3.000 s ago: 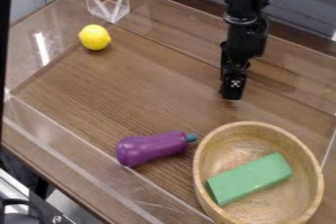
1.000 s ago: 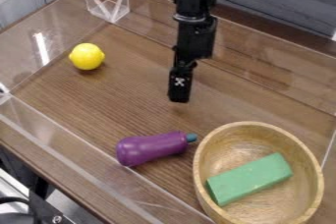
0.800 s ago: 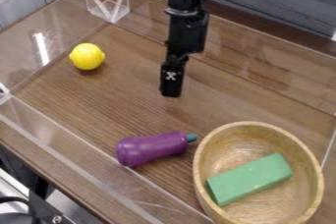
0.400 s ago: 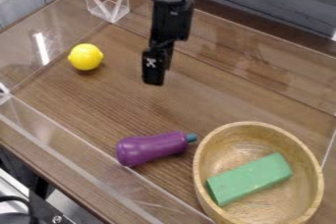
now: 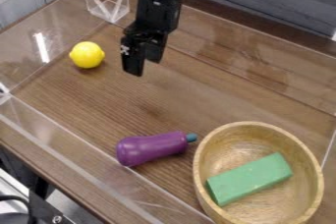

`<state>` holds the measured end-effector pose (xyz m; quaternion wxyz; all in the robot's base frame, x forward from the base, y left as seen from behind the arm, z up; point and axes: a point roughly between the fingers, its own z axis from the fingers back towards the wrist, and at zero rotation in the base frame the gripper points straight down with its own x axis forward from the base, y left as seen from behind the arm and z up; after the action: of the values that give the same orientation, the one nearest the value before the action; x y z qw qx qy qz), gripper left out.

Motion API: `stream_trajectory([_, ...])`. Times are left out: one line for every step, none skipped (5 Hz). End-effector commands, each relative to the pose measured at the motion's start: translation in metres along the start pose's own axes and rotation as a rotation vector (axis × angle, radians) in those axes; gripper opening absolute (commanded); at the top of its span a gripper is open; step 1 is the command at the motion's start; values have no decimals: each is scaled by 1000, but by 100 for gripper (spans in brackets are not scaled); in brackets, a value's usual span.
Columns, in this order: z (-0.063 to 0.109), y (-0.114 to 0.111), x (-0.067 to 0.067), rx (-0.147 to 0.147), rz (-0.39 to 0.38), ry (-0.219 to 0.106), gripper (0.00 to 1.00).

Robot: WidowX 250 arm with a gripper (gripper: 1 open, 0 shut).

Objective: Put the purple eggplant in the brown bowl

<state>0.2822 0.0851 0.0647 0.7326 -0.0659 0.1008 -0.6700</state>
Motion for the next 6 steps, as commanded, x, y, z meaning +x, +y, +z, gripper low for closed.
stream_trajectory([28,-5,-15,89,-80,33,100])
stream_trajectory([33,-10,-24,104,-150,43,100])
stream_trajectory([35,-16,-29,109,-152,41,100])
stream_trajectory([35,-21,-33,112,-120,33,100])
stream_trajectory([35,-24,-41,111,-56,21,100])
stream_trajectory([33,-24,-50,110,36,2,100])
